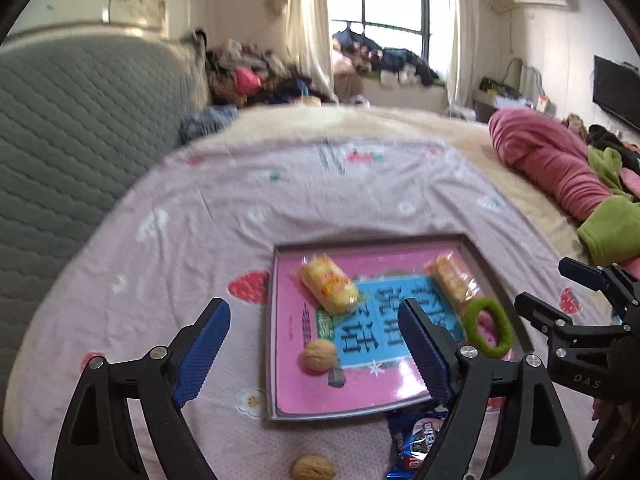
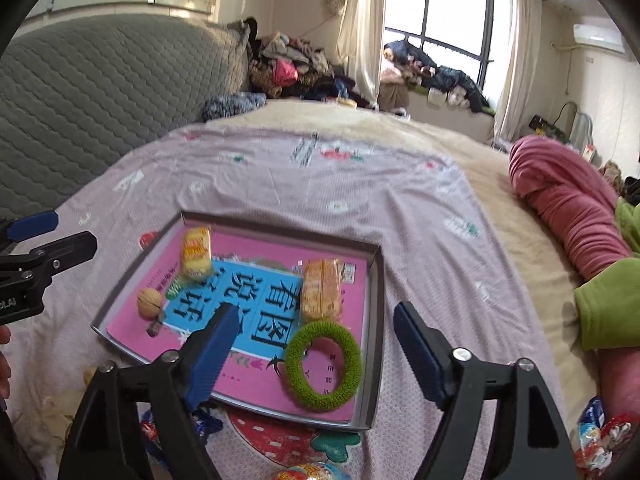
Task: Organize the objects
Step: 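Withdraw both grippers and move toward the mesh pouch and red candy bag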
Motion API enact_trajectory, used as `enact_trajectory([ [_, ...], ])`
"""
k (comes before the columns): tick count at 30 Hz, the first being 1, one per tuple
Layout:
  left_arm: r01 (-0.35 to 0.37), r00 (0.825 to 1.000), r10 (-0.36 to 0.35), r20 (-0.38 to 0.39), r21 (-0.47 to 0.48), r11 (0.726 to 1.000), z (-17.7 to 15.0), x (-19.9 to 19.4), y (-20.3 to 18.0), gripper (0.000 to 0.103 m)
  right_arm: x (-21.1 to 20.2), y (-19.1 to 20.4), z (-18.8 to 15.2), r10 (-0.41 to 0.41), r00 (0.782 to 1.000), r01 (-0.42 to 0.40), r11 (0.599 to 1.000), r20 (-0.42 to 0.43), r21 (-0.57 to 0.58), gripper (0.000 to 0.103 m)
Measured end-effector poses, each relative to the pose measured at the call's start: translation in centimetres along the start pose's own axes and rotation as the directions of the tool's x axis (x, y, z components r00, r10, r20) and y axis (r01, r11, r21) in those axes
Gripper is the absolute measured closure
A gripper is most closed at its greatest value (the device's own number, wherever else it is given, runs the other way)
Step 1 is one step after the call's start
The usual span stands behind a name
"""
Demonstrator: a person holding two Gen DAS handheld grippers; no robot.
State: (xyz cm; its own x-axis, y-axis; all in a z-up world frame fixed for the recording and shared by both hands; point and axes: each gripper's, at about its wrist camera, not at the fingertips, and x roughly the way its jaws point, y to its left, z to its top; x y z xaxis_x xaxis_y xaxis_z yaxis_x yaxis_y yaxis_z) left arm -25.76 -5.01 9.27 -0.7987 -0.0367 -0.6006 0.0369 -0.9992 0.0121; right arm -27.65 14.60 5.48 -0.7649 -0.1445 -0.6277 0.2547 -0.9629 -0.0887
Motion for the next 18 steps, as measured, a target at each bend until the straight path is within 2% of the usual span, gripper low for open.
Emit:
enact_trajectory([
  [3,-0.017,0.999,0.017,0.043,0.001,1.0,-0.3,-2.2,-0.1,0.011,-1.6,0.3,0.4,0.004,0.999,-0.004,1.0,0.035,0.007,0.018],
  [7,-0.022,0.998,0.022,0.06,-0.001,1.0,-1.0,-4.5,0.1,0.003,-4.5,0.4,0.7,0.0,0.995,-0.003,1.0,0.098,0.029,0.014],
  [9,-0.026,0.997,0.026,0.07,-0.002,1.0,-1.4,-5.4,0.2,0.003,-6.0,0.7,0.6,-0.012,0.992,0.007,0.999,0.124,0.041,0.009],
  [11,-0.025,0.997,0.026,0.074,-0.008,1.0,-1.6,-6.3,0.2,0.003,-7.2,0.9,0.4,-0.009,0.99,0.002,0.999,0.14,0.045,0.009],
  [18,-0.035,0.997,0.035,0.063,-0.009,0.999,-2.4,-10.4,0.1,0.003,-11.0,1.0,-1.1,-0.038,0.994,0.037,0.999,0.104,0.018,0.009],
])
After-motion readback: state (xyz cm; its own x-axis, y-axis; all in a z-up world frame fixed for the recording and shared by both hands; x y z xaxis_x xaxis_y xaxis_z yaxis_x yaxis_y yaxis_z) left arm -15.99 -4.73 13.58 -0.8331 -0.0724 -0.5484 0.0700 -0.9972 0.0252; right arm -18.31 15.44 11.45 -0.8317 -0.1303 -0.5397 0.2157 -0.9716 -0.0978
